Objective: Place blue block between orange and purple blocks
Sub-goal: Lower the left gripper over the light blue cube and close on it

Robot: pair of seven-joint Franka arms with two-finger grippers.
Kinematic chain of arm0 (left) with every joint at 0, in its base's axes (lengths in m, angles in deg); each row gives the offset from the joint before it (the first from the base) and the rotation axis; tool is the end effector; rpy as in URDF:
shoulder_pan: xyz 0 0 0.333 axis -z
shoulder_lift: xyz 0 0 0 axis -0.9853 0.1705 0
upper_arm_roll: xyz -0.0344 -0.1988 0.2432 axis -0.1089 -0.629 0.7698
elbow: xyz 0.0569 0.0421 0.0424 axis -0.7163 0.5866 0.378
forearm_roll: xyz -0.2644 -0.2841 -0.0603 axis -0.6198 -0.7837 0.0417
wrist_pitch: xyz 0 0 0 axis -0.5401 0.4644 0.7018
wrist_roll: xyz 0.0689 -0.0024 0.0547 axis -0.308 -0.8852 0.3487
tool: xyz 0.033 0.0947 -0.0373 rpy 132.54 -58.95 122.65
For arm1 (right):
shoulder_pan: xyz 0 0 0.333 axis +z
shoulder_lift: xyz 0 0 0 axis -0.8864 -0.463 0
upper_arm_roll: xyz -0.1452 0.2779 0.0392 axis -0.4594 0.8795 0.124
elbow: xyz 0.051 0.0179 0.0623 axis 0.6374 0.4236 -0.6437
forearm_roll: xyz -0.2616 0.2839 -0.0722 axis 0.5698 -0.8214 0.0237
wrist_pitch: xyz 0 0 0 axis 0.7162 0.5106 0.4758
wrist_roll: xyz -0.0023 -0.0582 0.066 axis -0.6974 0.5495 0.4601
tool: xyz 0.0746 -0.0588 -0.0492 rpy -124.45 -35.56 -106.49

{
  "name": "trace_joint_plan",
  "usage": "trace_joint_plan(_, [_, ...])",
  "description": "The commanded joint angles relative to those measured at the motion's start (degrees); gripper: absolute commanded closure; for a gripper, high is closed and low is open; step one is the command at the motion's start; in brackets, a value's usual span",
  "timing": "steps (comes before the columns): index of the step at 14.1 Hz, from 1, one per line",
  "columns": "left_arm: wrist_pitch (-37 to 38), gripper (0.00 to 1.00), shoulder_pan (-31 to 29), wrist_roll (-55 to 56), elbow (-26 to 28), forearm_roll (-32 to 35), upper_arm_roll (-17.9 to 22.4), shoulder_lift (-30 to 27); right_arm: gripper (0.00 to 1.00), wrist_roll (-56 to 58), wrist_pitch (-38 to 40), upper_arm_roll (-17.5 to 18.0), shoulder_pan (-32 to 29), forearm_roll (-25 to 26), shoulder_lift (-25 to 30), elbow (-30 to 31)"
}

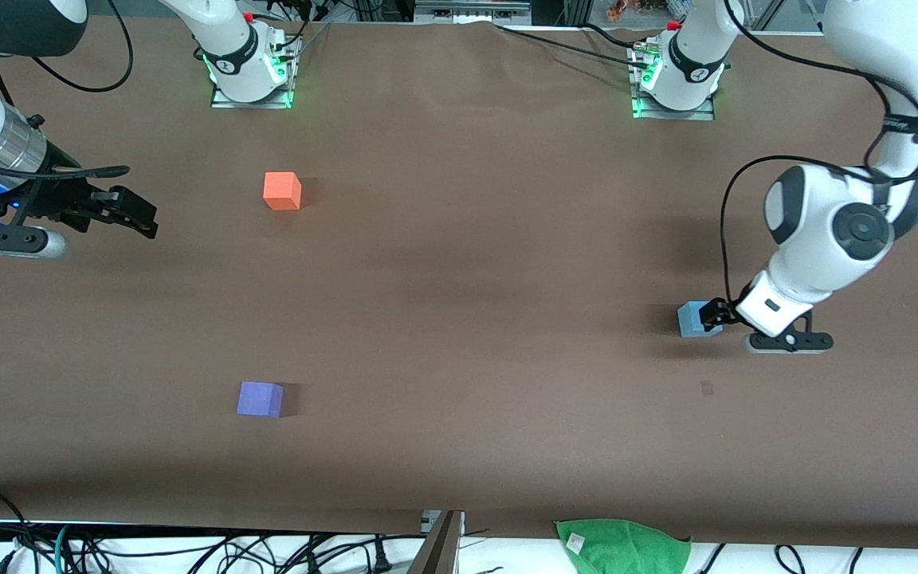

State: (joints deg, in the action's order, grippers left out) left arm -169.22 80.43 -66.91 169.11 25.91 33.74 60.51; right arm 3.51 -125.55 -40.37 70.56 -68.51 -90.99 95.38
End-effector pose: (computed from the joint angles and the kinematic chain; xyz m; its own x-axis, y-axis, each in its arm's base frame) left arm 0.6141 -0.0297 0.2831 0.9923 0.0029 0.1235 0.0047 -0.9999 -0.0147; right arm 0.5954 0.0859 0.5937 0.9963 -0.0864 0.0010 -0.0864 -0.9963 -0.0004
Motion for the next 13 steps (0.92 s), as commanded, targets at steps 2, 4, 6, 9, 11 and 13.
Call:
trace_joint_plan(2, [-10.27,0.00,0.10,-0.50,7.42,1.15,-0.07,0.15,0.00,0.42,0.62,0.11,0.03,0.54,-0.23,-0.70])
trace_joint_plan(4, [-14.57,0.00,0.10,-0.50,9.27,1.15,-0.16,2.08,0.00,0.42,0.62,0.11,0.03,0.54,-0.23,-0.70])
trace_joint_plan(6, [-19.84,0.00,0.02,-0.41,11.12,1.15,-0.07,4.02,0.00,0.42,0.62,0.11,0.03,0.54,-0.23,-0.70])
trace_joint_plan(9, [-22.68,0.39,0.02,0.03,12.44,1.15,-0.07,5.43,0.00,0.42,0.71,0.11,0.03,0.63,-0.23,-0.61])
trace_joint_plan(11, [-22.59,0.94,-0.07,-0.67,12.27,1.15,-0.07,5.43,0.00,0.42,0.71,0.11,0.03,0.54,-0.23,-0.61])
trace_joint_plan(13, [-22.41,0.95,-0.16,-0.41,11.66,1.23,-0.07,4.73,0.00,0.42,0.71,0.11,0.03,0.54,-0.23,-0.61])
